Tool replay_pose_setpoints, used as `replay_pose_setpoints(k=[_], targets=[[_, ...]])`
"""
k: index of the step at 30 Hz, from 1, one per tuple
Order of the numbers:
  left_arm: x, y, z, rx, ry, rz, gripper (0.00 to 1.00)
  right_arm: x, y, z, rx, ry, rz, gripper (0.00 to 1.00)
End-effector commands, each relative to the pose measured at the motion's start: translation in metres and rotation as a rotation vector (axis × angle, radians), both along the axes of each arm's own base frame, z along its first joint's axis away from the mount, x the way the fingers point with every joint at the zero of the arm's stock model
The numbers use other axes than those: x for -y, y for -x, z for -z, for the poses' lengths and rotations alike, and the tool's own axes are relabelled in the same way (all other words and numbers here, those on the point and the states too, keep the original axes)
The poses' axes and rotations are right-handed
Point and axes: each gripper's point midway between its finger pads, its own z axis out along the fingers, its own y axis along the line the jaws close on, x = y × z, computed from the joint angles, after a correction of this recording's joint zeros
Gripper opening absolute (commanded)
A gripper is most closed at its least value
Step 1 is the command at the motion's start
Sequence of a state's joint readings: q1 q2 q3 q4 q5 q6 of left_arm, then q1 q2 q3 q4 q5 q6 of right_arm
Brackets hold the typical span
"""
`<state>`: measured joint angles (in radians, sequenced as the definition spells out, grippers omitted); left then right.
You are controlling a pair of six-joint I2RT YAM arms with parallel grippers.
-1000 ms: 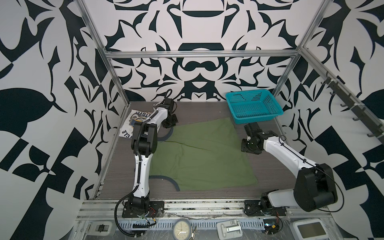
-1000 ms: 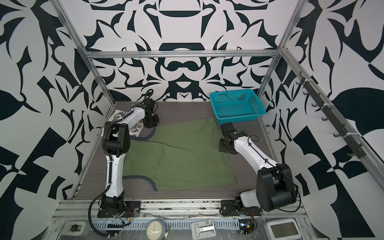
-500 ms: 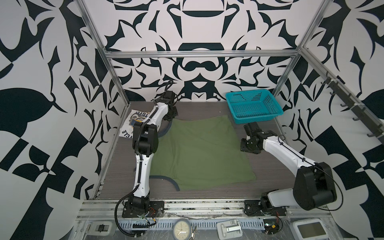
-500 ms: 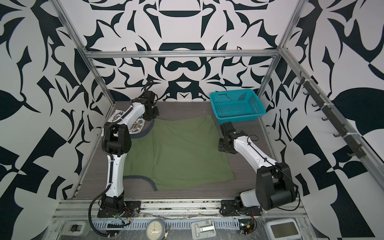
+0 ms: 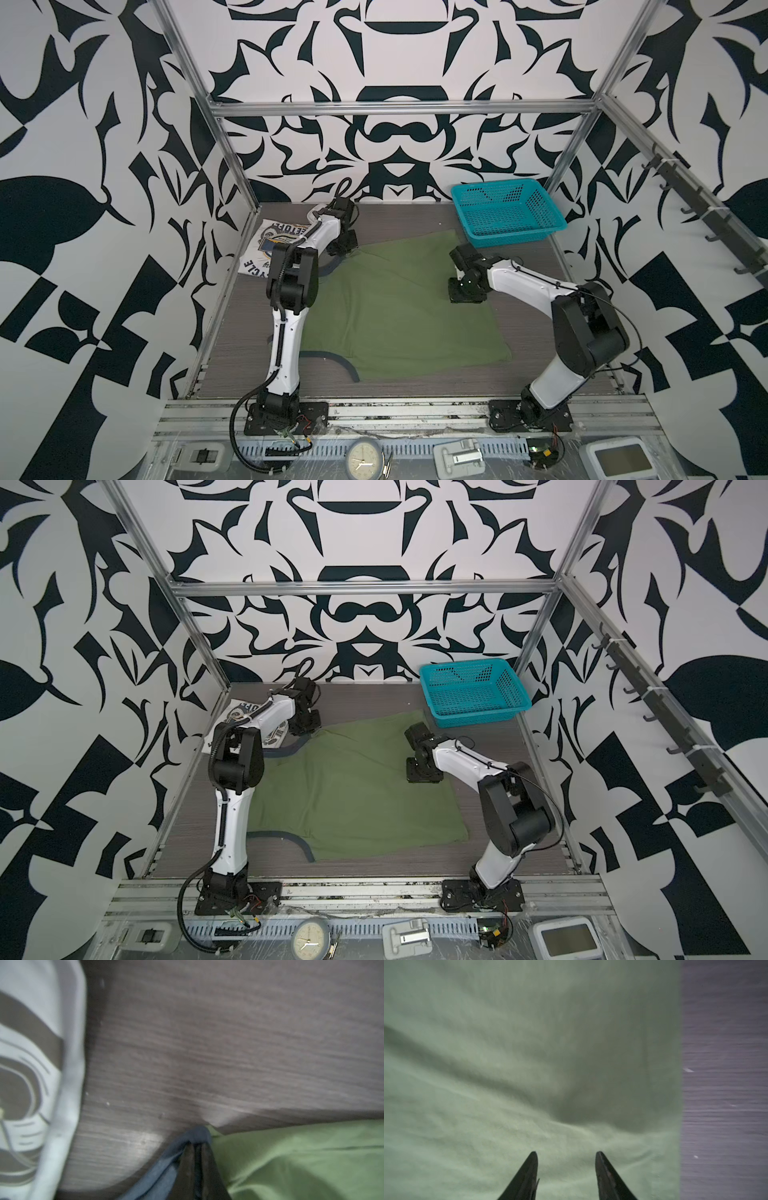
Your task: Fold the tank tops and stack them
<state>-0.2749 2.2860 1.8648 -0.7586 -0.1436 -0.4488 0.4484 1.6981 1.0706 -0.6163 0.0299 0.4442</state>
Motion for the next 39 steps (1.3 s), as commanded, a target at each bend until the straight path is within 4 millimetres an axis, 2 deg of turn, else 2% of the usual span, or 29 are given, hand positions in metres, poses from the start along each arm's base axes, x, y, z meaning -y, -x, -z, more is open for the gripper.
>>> replay_pose_setpoints(k=[1,5,9,11,13,16,19,21,23,25,30,34,39], targets=[[0.002,0.008,-0.032,0.062,0.040,-0.018,0.00,-0.004,0.008,-0.001,-0.009,0.030,-0.013,0.47],[0.001,0.025,-0.042,0.100,0.070,-0.037,0.00,0.002,0.032,0.006,-0.045,0.042,-0.007,0.46],[-0.001,0.046,-0.047,0.122,0.083,-0.048,0.00,0.008,0.050,0.001,-0.059,0.027,0.005,0.46],[-0.003,0.055,-0.048,0.125,0.083,-0.051,0.00,0.006,0.052,-0.006,-0.049,0.004,0.003,0.45],[-0.006,0.065,-0.047,0.123,0.081,-0.058,0.00,-0.001,0.045,-0.020,-0.012,-0.032,-0.013,0.46],[-0.008,0.080,-0.043,0.116,0.077,-0.062,0.00,-0.008,0.012,-0.054,0.098,-0.057,-0.020,0.46],[-0.011,0.096,-0.040,0.107,0.071,-0.071,0.00,-0.014,-0.036,-0.089,0.212,-0.079,0.005,0.44],[-0.011,0.107,-0.037,0.101,0.077,-0.078,0.00,-0.020,-0.070,-0.104,0.257,-0.084,0.026,0.44],[-0.011,0.119,-0.035,0.101,0.084,-0.085,0.00,-0.029,-0.096,-0.109,0.269,-0.074,0.020,0.43],[-0.015,0.133,-0.033,0.097,0.088,-0.100,0.00,-0.039,-0.120,-0.109,0.280,-0.071,0.016,0.43],[-0.018,0.163,-0.022,0.077,0.122,-0.119,0.00,-0.054,-0.176,-0.094,0.287,-0.010,0.000,0.43],[-0.017,0.173,-0.012,0.056,0.137,-0.121,0.00,-0.056,-0.209,-0.078,0.290,0.002,0.001,0.43],[-0.015,0.174,-0.009,0.056,0.142,-0.123,0.00,-0.046,-0.242,-0.059,0.307,0.008,0.010,0.44]])
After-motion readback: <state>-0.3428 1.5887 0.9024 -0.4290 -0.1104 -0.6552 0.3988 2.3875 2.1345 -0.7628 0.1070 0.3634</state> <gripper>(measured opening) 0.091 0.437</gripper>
